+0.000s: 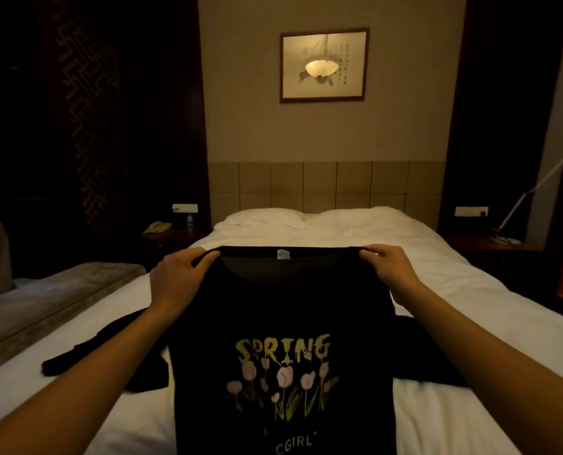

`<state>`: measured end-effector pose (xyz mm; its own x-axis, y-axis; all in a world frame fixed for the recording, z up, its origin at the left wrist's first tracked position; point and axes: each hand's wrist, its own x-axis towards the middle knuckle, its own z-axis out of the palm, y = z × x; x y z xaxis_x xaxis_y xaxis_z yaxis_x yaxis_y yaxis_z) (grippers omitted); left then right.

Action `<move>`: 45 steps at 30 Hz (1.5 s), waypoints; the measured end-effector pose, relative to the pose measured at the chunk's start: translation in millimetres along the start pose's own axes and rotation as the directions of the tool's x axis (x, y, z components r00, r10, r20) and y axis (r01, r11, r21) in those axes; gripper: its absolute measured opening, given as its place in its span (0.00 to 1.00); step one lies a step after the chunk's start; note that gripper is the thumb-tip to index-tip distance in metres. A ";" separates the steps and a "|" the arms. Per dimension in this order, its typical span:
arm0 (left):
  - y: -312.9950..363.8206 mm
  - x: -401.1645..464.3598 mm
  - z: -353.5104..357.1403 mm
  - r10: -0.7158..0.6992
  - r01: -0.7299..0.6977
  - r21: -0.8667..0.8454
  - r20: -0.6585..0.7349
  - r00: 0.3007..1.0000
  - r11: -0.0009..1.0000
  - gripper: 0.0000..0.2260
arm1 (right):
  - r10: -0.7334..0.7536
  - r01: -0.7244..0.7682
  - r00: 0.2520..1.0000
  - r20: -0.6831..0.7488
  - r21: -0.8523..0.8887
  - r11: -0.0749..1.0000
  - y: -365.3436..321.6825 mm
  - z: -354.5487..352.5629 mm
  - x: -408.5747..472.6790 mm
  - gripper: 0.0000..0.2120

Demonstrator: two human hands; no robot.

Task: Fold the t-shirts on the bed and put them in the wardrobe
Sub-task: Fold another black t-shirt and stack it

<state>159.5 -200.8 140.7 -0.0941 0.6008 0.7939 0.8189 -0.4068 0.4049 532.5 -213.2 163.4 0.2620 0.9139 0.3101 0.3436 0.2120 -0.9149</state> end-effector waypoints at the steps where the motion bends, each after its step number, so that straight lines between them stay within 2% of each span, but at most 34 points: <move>1: 2.5 7.8 -1.1 0.043 -0.040 0.059 -0.051 0.998 0.997 0.16 | -0.047 0.046 0.998 -0.050 -0.007 0.999 -3.7 1.3 2.2 0.11; 4: 14.8 37.7 -5.5 0.174 -0.137 0.199 -0.184 0.967 0.970 0.14 | -0.177 0.166 0.960 -0.218 -0.070 0.984 -21.0 3.4 14.3 0.10; 7: 24.0 72.5 -13.3 0.263 -0.198 0.255 -0.253 0.931 0.946 0.21 | -0.281 0.239 0.897 -0.341 -0.159 0.958 -45.4 2.0 28.0 0.09; 11: 27.9 120.0 -15.1 0.329 -0.245 0.290 -0.291 0.898 0.925 0.25 | -0.395 0.310 0.810 -0.434 -0.255 0.916 -73.8 1.9 56.8 0.11; 14: 30.6 155.9 -13.3 0.360 -0.252 0.319 -0.349 0.865 0.914 0.22 | -0.482 0.343 0.724 -0.494 -0.348 0.872 -90.5 2.8 84.5 0.13; 18: 21.2 194.6 5.6 0.383 -0.247 0.370 -0.360 0.851 0.896 0.22 | -0.521 0.302 0.659 -0.542 -0.444 0.844 -100.8 13.8 123.2 0.16; 21: 0.6 209.8 31.0 0.381 -0.245 0.394 -0.314 0.870 0.886 0.23 | -0.504 0.249 0.691 -0.519 -0.484 0.839 -86.8 31.1 150.7 0.17; 26: -56.6 209.7 101.0 0.358 -0.256 0.409 -0.197 0.913 0.876 0.25 | -0.457 0.130 0.750 -0.479 -0.571 0.811 -18.5 73.8 197.8 0.19; 35: -179.8 165.9 259.8 0.174 -0.168 0.432 0.027 0.984 0.886 0.28 | -0.342 0.000 0.868 -0.360 -0.687 0.726 139.9 164.7 269.8 0.21; 40: -222.4 159.3 330.7 0.070 -0.095 0.477 0.069 0.995 0.874 0.25 | -0.329 -0.048 0.872 -0.363 -0.732 0.679 203.5 202.6 307.0 0.22; 45: -251.0 183.1 389.1 0.062 -0.094 0.480 0.081 0.995 0.872 0.23 | -0.351 -0.071 0.869 -0.348 -0.790 0.609 243.3 226.9 360.1 0.24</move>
<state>157.0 279.1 7.8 0.0032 0.6283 0.7780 0.9949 -0.0807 0.0611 505.8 246.0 -6.2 0.4212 0.5995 0.6806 0.9032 -0.2092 -0.3747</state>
